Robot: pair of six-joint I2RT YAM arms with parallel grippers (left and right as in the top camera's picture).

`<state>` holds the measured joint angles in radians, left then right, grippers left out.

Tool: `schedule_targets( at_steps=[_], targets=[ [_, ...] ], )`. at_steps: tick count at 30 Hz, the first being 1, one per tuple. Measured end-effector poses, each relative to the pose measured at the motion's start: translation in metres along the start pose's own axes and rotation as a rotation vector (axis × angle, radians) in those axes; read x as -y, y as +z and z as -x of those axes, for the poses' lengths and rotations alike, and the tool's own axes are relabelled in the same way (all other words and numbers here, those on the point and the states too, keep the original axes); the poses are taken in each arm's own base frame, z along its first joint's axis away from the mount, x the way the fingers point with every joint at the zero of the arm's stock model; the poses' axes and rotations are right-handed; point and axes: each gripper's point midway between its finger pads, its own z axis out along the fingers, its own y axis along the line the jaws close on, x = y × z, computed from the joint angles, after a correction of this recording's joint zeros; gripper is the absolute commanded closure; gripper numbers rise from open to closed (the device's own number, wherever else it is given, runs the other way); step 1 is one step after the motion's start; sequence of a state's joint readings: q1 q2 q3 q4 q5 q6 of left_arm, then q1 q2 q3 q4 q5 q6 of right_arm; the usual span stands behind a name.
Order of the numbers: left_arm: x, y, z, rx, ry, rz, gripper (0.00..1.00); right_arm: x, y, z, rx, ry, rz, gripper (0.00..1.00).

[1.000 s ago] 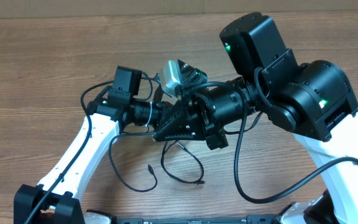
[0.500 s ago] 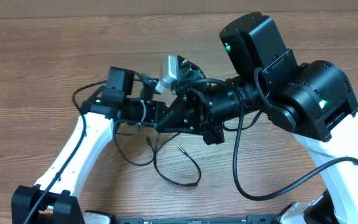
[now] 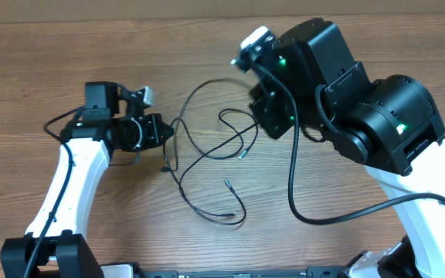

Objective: Untangle cables

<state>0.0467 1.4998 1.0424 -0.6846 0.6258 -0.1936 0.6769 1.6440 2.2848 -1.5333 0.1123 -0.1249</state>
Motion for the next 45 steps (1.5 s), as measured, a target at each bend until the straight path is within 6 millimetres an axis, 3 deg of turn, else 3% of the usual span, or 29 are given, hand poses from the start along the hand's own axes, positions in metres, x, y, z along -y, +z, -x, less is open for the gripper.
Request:
schedule_targets(
  at_steps=[4,10,11,13,18,23,28,32,41,45],
  targets=[
    [-0.014,-0.005,0.005,0.023,-0.029,0.045,0.96,0.042,-0.001,-0.004,-0.014,0.070,-0.157,0.96],
    [-0.027,-0.006,0.007,0.038,-0.032,0.119,0.96,0.127,-0.011,-0.021,-0.022,0.260,-0.351,0.96],
    [-0.029,-0.006,0.008,0.040,-0.032,0.132,0.96,0.150,-0.015,-0.026,-0.018,0.314,-0.396,0.96],
    [-0.032,-0.007,0.008,0.043,-0.033,0.147,0.96,0.169,-0.020,-0.031,-0.008,0.361,-0.425,0.96],
    [-0.037,-0.008,0.009,0.049,-0.033,0.179,0.96,0.250,-0.049,-0.054,0.058,0.538,-0.582,0.96],
    [-0.039,-0.008,0.010,0.052,-0.032,0.191,0.96,0.299,-0.076,-0.071,0.139,0.642,-0.652,0.96],
    [-0.036,-0.007,0.010,0.053,-0.030,0.176,0.96,0.334,-0.094,-0.084,0.205,0.703,-0.683,0.96],
    [-0.034,-0.007,0.010,0.050,-0.030,0.164,0.96,0.362,-0.081,-0.102,0.178,0.748,-0.689,0.96],
    [-0.033,-0.007,0.009,0.048,-0.031,0.156,0.96,0.430,-0.004,-0.168,0.033,0.895,-0.669,0.96],
    [-0.033,-0.007,0.009,0.048,-0.030,0.156,0.96,0.455,0.004,-0.198,0.025,0.985,-0.695,0.96]
  ],
)
